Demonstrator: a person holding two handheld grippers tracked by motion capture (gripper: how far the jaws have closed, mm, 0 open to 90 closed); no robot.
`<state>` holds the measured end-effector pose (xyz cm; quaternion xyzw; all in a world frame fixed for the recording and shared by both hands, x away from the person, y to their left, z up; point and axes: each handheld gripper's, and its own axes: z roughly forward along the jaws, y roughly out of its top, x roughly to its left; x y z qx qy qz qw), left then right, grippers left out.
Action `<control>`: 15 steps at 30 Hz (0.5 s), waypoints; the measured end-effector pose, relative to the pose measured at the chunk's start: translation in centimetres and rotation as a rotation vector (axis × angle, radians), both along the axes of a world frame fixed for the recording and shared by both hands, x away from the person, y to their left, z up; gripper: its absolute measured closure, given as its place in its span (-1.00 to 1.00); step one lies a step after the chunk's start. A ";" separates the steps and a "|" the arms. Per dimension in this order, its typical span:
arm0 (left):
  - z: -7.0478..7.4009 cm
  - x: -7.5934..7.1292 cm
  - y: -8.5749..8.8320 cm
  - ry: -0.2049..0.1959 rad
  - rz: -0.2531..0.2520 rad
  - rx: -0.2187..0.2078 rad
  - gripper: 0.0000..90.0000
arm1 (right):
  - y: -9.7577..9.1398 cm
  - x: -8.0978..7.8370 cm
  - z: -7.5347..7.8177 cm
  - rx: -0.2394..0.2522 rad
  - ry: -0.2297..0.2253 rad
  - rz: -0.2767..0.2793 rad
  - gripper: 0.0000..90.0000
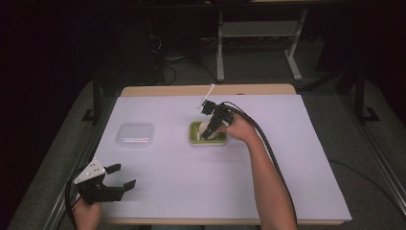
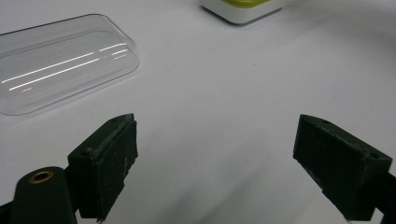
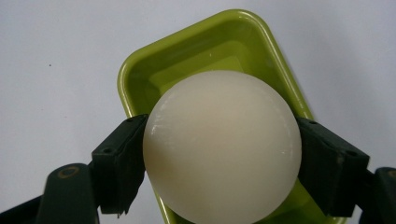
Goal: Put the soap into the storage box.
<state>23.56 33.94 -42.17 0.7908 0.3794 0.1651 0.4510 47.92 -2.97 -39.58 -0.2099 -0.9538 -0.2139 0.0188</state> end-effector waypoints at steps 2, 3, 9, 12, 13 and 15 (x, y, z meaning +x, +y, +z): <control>0.0 0.0 0.0 0.001 0.000 0.001 -0.71 | 0.1 0.0 0.0 -0.005 0.005 0.000 -0.50; 0.0 0.0 0.0 0.001 -0.001 0.001 -0.71 | 0.1 0.0 -0.1 -0.007 0.005 0.000 -0.50; 0.0 0.0 0.0 0.001 0.000 -0.001 -0.71 | 0.2 0.0 -0.3 -0.006 0.011 -0.004 -0.50; 0.0 0.0 0.0 0.000 0.000 0.000 -0.71 | 0.2 0.1 -0.4 -0.009 0.008 -0.003 -0.50; 0.0 0.0 0.0 -0.001 0.000 -0.001 -0.71 | 0.3 0.1 -0.4 -0.011 0.012 -0.004 -0.50; 0.0 0.0 0.0 -0.001 -0.001 -0.001 -0.71 | 0.3 0.1 -0.5 -0.010 0.011 -0.002 -0.50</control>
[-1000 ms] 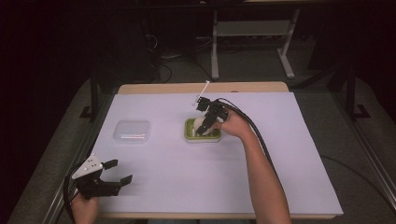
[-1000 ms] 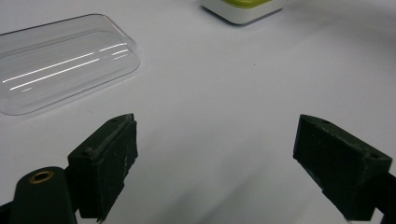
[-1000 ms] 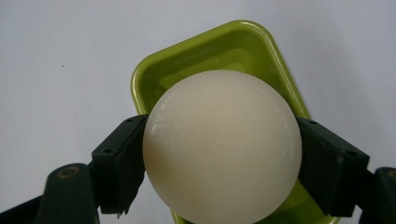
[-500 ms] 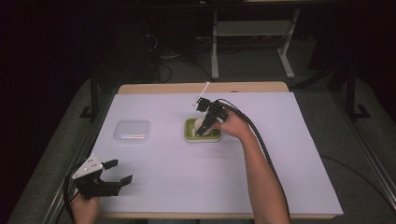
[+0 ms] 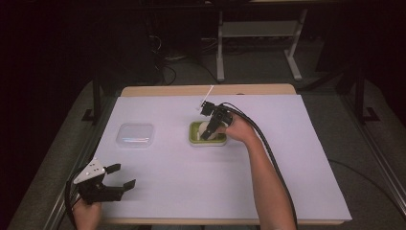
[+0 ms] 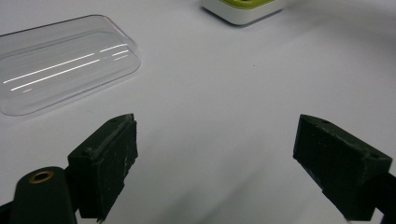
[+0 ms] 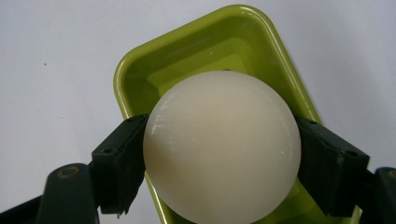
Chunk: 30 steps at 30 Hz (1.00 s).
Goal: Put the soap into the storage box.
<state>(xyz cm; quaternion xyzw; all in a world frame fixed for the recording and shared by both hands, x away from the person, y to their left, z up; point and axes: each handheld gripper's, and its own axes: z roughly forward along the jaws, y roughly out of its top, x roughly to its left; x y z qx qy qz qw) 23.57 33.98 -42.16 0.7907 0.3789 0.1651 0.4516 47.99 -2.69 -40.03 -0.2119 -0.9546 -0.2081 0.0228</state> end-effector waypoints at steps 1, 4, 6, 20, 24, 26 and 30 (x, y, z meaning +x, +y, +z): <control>0.0 0.0 0.0 0.002 0.001 0.000 -0.71 | 0.0 0.0 0.0 0.001 0.000 0.000 -0.50; 0.0 0.0 0.0 0.001 0.001 -0.001 -0.71 | 0.0 0.0 0.0 0.000 0.003 -0.002 -0.50; 0.0 0.0 0.0 0.001 0.001 0.002 -0.71 | 0.0 0.0 0.0 -0.004 0.001 -0.003 -0.50; 0.0 0.0 0.0 -0.004 0.002 -0.001 -0.71 | 0.0 -0.1 0.2 -0.014 -0.004 0.000 -0.51; 0.1 0.0 0.0 -0.004 0.002 0.001 -0.71 | -0.2 -0.1 0.6 0.024 -0.025 -0.013 -0.41; 0.1 -0.1 0.0 0.001 0.006 -0.006 -0.71 | -0.5 -0.1 1.4 0.065 -0.047 -0.013 -0.24; 0.1 0.0 -0.1 -0.003 0.003 -0.002 -0.71 | -0.7 -0.5 2.4 0.062 -0.066 -0.008 -0.33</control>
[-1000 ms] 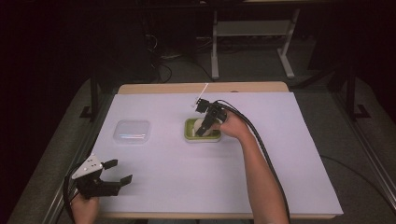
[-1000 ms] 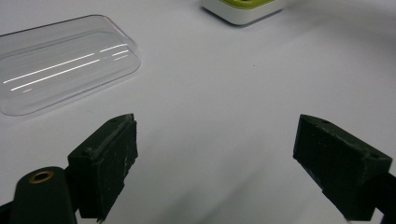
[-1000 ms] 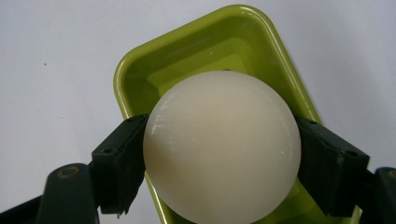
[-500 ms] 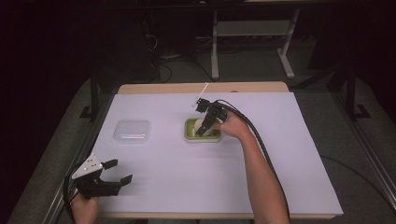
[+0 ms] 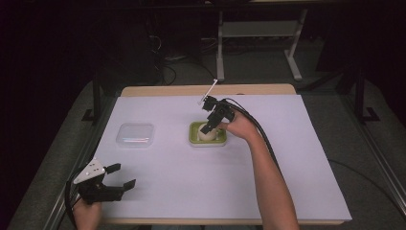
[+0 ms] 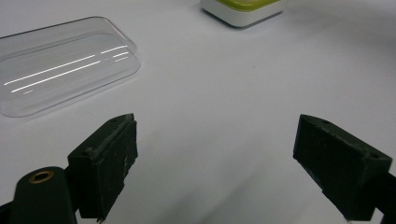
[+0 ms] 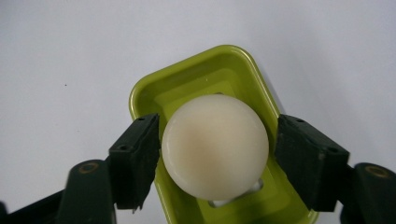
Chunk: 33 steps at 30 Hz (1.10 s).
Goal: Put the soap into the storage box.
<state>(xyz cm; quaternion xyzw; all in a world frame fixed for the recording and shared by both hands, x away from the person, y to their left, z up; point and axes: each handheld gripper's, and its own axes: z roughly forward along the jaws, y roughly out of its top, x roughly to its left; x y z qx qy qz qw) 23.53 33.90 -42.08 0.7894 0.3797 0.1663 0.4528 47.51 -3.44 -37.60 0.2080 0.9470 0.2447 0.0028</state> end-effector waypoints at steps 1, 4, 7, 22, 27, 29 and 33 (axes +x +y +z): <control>0.0 0.0 0.0 0.001 -0.003 0.004 -0.71 | 0.0 0.0 0.0 0.000 0.000 0.000 -0.33; 0.0 0.0 -0.1 -0.001 -0.005 0.006 -0.71 | -0.3 0.0 -0.1 -0.004 0.018 -0.006 -0.36; 0.0 0.0 -0.1 0.002 -0.004 0.003 -0.71 | -0.6 -0.1 -0.3 -0.005 0.033 -0.009 -0.37; 0.0 0.0 -0.2 -0.002 -0.004 0.003 -0.71 | -2.3 -1.2 0.4 0.067 0.042 -0.014 -0.42; 0.0 0.0 -0.3 0.002 -0.013 0.017 -0.71 | -3.2 -1.7 0.6 0.066 0.031 -0.024 -0.44; 0.0 0.0 -0.3 0.003 -0.009 0.017 -0.71 | -3.6 -1.9 0.6 0.068 0.030 -0.028 -0.43; 0.1 0.1 -0.3 0.000 -0.012 0.017 -0.71 | -4.6 -2.2 0.5 0.069 0.033 -0.039 -0.44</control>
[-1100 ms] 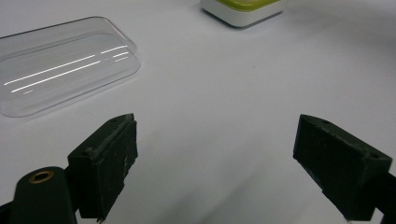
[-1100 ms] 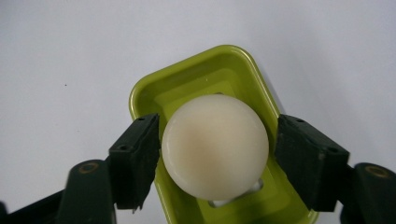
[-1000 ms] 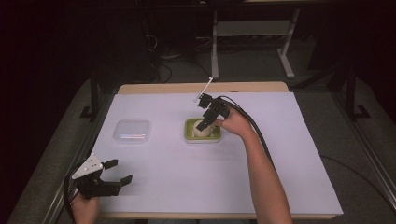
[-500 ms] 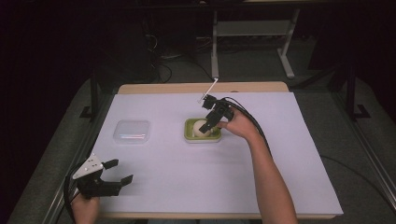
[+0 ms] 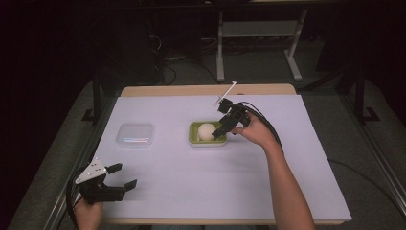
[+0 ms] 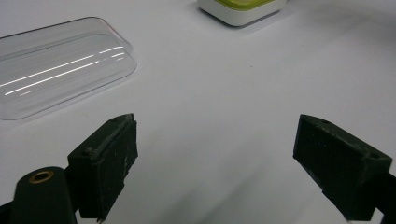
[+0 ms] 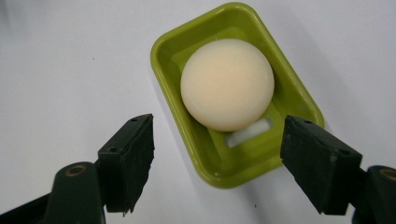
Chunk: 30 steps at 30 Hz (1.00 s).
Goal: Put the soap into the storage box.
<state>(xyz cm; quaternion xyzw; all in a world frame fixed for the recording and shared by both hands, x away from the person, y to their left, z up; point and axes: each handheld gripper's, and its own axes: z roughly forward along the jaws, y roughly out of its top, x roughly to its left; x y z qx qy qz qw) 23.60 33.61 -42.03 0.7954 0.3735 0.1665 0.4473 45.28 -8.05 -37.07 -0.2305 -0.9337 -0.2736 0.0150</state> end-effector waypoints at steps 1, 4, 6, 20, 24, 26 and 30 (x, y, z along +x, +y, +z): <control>0.0 0.0 -0.1 0.001 0.001 -0.004 -0.71 | -0.2 -0.2 0.0 0.007 0.007 -0.015 -0.44; -0.1 0.0 -0.2 -0.002 0.001 -0.007 -0.71 | -0.9 -0.5 -0.1 0.007 0.010 -0.019 -0.45; -0.1 0.0 -0.2 0.001 -0.001 -0.006 -0.71 | -1.3 -0.7 0.0 0.015 0.010 -0.029 -0.45; -0.1 0.0 -0.3 0.004 -0.001 0.000 -0.71 | -3.1 -2.7 -0.3 0.033 0.010 -0.044 -0.49; -0.1 -0.1 -0.2 0.002 0.000 -0.010 -0.71 | -3.7 -3.5 -0.2 0.052 -0.003 -0.036 -0.49; -0.1 -0.1 -0.3 0.005 -0.001 -0.003 -0.71 | -4.3 -4.0 -0.2 0.059 -0.008 -0.042 -0.49; -0.1 0.0 -0.3 0.002 -0.003 -0.002 -0.71 | -4.9 -4.6 -0.3 0.065 -0.011 -0.054 -0.49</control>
